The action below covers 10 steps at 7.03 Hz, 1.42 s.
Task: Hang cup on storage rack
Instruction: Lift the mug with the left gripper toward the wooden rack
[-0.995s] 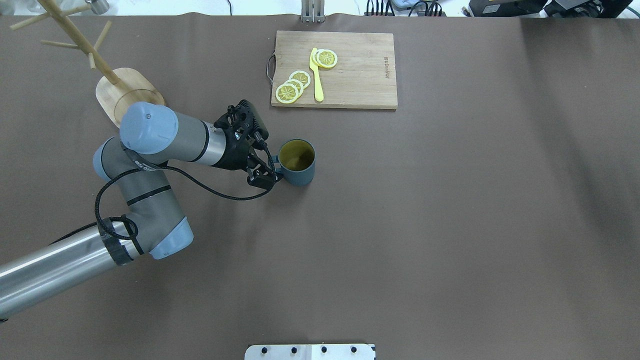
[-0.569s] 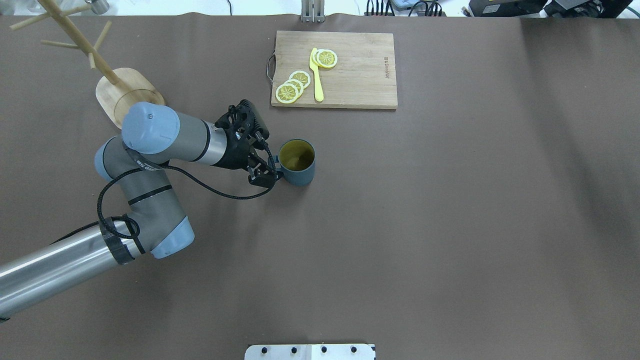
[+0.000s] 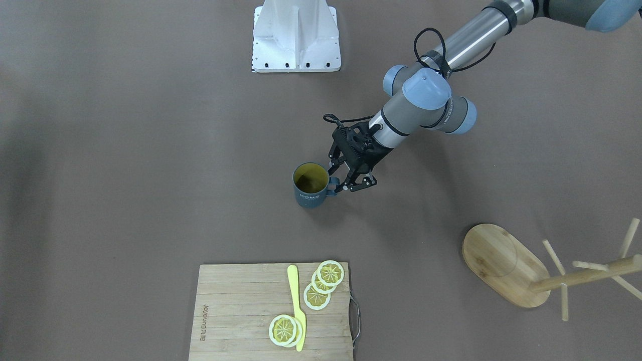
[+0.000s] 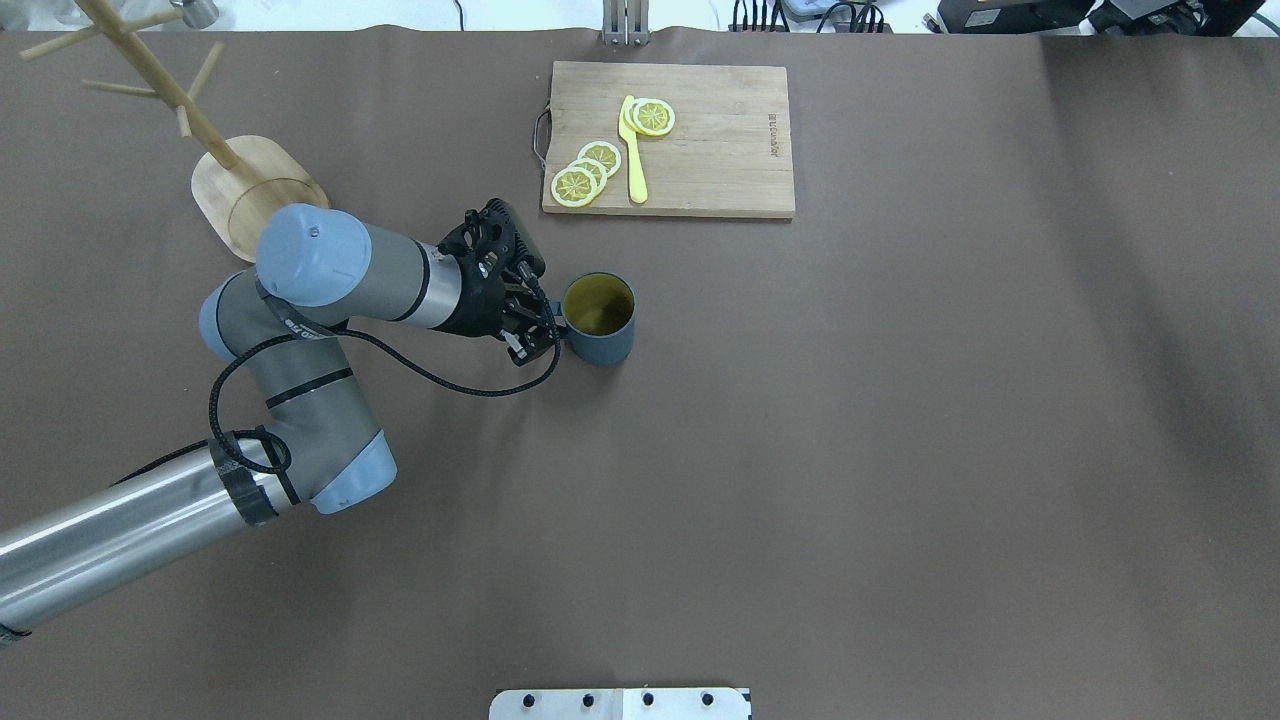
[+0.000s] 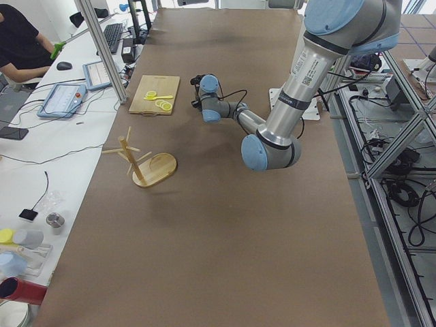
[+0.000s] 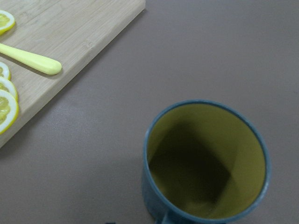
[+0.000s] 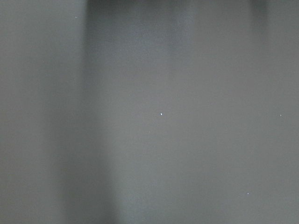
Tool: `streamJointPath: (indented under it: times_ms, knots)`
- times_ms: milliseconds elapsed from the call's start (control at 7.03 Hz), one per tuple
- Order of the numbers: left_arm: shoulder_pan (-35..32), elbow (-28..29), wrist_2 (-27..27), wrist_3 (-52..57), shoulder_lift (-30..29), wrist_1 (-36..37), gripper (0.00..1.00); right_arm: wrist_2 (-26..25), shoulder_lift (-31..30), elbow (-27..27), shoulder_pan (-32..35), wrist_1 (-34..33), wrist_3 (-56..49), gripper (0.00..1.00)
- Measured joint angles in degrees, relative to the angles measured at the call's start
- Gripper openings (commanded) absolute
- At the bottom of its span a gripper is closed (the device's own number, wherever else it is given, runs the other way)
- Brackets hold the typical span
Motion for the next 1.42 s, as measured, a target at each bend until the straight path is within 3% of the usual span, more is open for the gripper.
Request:
streamJointPath:
  times_ms: [426, 711, 1137, 1422]
  knots:
    - [-0.16, -1.56, -0.29, -4.0, 0.07, -0.8, 0.0, -0.07, 0.16, 0.09, -0.09, 0.0, 0.27, 1.0]
    - [-0.83, -4.97, -0.54, -16.25, 0.54, -1.92, 0.0, 0.13, 0.19, 0.23, -0.08, 0.0, 0.3, 1.0]
    - [-5.06, -13.74, -0.74, -36.22, 8.77, -2.2, 0.0, 0.52, -0.6, 1.68, 0.23, -0.04, 0.3, 1.0]
    - [-12.93, -17.7, -6.01, -44.91, 14.72, -2.07, 0.0, 0.64, -2.05, 3.97, 0.4, -0.09, 0.33, 1.0]
